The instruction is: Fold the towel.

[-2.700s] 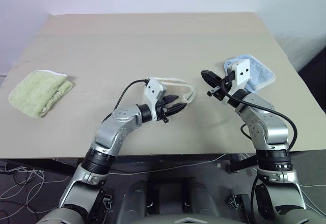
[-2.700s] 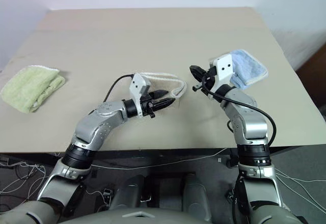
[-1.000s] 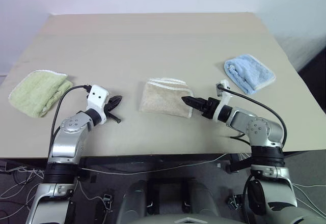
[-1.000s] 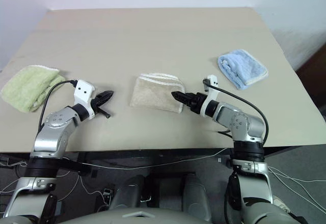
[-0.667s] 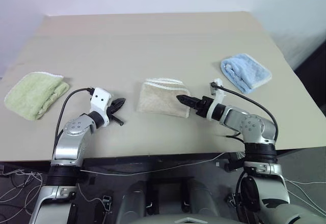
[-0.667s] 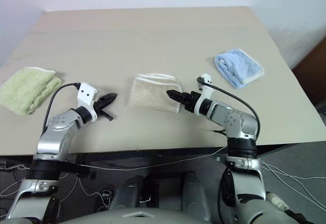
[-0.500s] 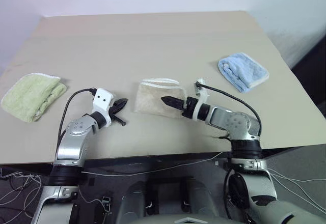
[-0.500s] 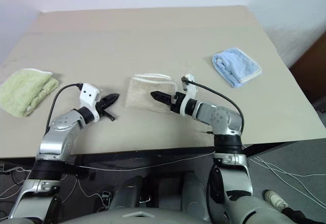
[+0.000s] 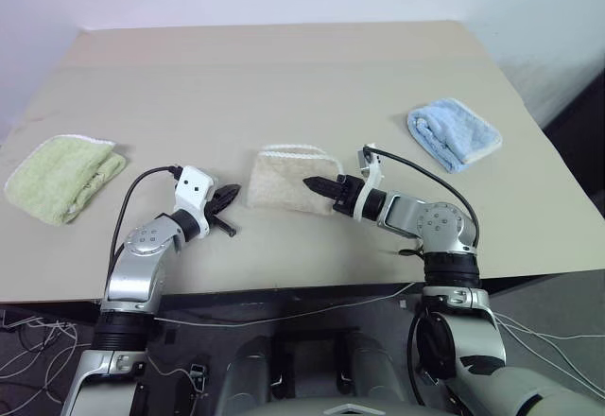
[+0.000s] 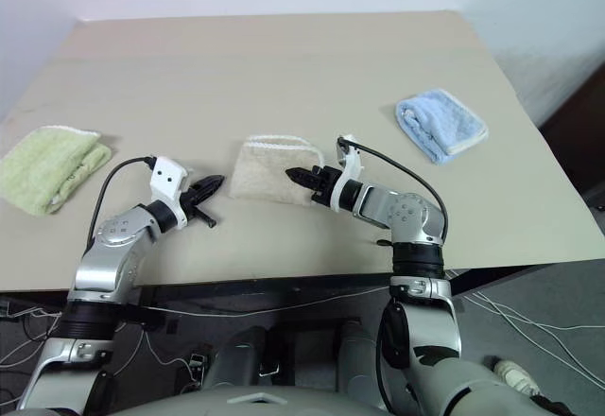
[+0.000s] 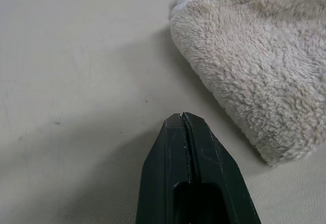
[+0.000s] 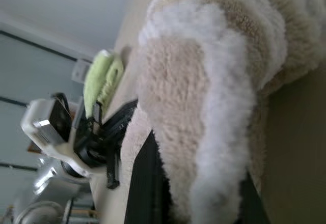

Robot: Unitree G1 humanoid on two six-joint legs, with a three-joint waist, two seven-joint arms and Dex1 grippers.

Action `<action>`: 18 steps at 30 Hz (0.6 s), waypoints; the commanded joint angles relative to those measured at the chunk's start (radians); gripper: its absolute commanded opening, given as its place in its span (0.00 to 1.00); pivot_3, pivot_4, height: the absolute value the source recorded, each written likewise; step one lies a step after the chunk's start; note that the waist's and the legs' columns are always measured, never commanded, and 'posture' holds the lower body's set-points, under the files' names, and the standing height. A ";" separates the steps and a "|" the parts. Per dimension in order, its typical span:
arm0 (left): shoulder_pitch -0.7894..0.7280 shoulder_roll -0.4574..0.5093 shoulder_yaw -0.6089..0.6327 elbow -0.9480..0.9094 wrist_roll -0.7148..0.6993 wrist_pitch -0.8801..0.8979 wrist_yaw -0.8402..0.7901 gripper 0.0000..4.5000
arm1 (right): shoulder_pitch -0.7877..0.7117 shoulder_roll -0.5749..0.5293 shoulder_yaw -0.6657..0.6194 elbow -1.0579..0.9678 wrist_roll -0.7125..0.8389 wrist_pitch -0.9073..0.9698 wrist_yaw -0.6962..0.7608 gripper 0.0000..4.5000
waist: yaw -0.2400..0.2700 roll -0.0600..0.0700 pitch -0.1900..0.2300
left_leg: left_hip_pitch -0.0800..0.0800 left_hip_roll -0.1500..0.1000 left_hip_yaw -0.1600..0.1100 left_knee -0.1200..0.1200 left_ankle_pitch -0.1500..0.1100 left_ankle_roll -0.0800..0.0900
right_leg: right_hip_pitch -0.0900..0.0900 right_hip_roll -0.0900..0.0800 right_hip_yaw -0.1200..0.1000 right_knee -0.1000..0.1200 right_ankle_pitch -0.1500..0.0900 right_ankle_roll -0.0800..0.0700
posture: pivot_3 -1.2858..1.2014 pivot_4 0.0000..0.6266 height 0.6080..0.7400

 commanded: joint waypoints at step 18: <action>-0.060 -0.048 -0.092 -0.005 0.011 -0.012 -0.057 0.00 | -0.230 -0.390 -0.411 0.440 -0.057 -0.491 -0.366 0.00 | 0.020 0.001 0.001 | -0.002 -0.001 0.001 0.002 0.003 -0.003 | -0.001 0.002 0.000 0.000 0.000 0.001 | 0.52 0.24 1.00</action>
